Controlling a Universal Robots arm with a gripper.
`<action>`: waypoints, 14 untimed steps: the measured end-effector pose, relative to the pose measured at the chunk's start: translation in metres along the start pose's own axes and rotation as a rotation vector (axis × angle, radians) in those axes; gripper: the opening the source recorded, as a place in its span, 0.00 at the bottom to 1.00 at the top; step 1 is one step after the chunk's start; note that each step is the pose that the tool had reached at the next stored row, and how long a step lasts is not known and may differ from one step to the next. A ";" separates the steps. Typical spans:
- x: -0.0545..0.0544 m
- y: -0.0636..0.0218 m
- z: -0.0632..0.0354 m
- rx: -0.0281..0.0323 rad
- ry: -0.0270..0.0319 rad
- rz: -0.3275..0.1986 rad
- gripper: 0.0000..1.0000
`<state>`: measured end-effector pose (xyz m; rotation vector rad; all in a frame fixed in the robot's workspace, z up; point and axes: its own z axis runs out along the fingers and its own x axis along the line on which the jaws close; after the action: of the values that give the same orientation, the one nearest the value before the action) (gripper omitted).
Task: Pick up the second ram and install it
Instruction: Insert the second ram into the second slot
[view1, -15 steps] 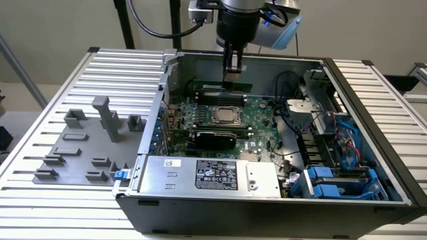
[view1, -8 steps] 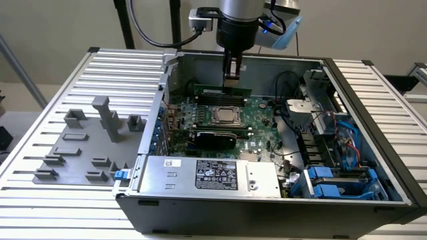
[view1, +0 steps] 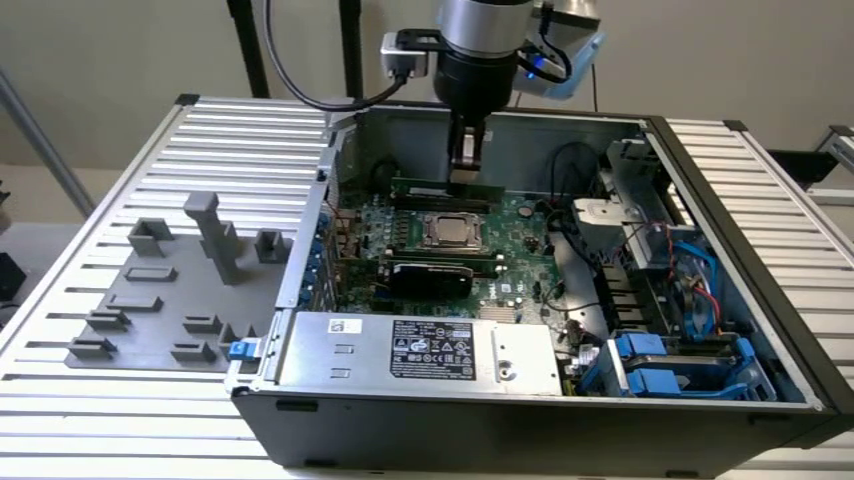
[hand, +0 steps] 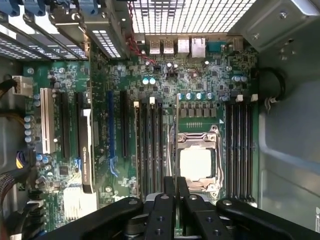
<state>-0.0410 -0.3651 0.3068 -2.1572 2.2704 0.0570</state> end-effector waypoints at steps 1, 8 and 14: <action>0.001 -0.0004 0.0017 0.0008 0.0002 0.000 0.00; 0.006 -0.0013 0.0142 0.0018 0.0002 0.000 0.00; 0.008 -0.0016 0.0250 0.0018 0.0003 0.000 0.00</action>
<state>-0.0402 -0.3720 0.2815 -2.1565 2.2697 0.0547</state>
